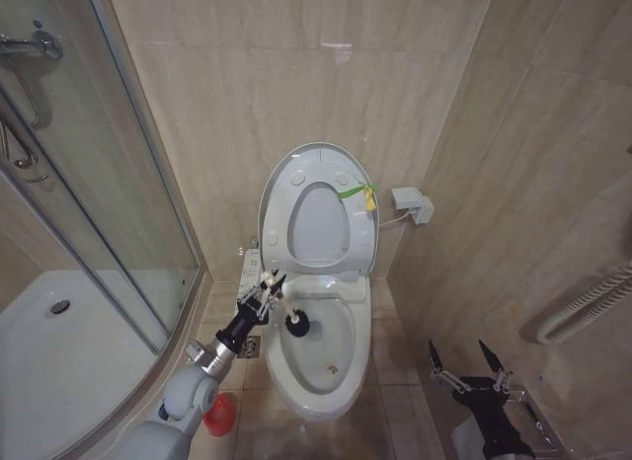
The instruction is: Open the toilet lid, clean the toilet bowl with a toilet brush, close the toilet lid, and flush.
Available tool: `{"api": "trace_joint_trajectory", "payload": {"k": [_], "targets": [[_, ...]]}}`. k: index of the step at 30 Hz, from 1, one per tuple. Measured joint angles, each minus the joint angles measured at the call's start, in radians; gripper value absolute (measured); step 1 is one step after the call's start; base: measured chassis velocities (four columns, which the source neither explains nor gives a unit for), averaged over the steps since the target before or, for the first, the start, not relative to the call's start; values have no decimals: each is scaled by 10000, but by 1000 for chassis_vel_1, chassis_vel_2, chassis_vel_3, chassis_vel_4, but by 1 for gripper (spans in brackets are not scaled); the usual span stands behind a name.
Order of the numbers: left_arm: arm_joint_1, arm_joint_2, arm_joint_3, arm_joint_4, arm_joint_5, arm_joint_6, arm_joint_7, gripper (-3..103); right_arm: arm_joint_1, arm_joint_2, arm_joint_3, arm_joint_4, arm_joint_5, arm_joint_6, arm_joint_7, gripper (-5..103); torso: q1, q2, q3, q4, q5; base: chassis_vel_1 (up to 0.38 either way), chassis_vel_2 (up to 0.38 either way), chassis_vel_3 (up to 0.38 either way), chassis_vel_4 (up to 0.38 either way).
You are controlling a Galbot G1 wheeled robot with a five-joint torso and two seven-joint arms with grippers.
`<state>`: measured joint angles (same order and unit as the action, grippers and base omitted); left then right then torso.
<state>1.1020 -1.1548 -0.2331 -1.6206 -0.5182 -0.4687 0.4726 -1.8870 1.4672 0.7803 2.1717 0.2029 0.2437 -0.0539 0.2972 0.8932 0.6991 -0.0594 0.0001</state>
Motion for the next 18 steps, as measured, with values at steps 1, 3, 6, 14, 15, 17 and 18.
{"api": "trace_joint_trajectory", "payload": {"k": [1, 3, 6, 14, 15, 17, 18], "targets": [[-14, 7, 21, 149, 43, -42, 56, 23, 0, 0, 0, 0, 0, 0, 0, 100, -1, 0, 0, 0, 0, 0, 0, 0, 0], [-75, 44, 83, 388, 74, -109, 149, 23, 0, 0, 0, 0, 0, 0, 0, 100, 0, 0, 0, 0, 0, 0, 0, 0, 0], [-219, 104, 207, 769, 75, -231, 307, 23, 1, 0, 1, 0, 0, 0, 0, 100, 0, 0, 0, 0, 0, 0, 0, 0, 0], [-738, -62, 678, 1806, 40, -488, 492, 23, 0, 0, 0, 0, 0, 0, 0, 100, 0, 0, 0, 0, 0, 0, 0, 0, 0], [-833, -97, 776, 1946, 37, -503, 492, 23, 0, 0, 0, 0, 0, 0, 0, 100, 0, 0, 0, 0, -1, 0, 0, 0, 0], [-928, -127, 884, 2085, 30, -513, 492, 23, 0, 0, 1, 0, 0, 0, 0, 100, 0, 0, 0, -1, 0, 0, 0, 0, 0], [-1050, -162, 1036, 2268, 24, -520, 492, 23, 0, 0, 0, 0, 0, 0, 0, 100, 0, 0, 0, -1, 0, 0, 0, 0, 0]]}}
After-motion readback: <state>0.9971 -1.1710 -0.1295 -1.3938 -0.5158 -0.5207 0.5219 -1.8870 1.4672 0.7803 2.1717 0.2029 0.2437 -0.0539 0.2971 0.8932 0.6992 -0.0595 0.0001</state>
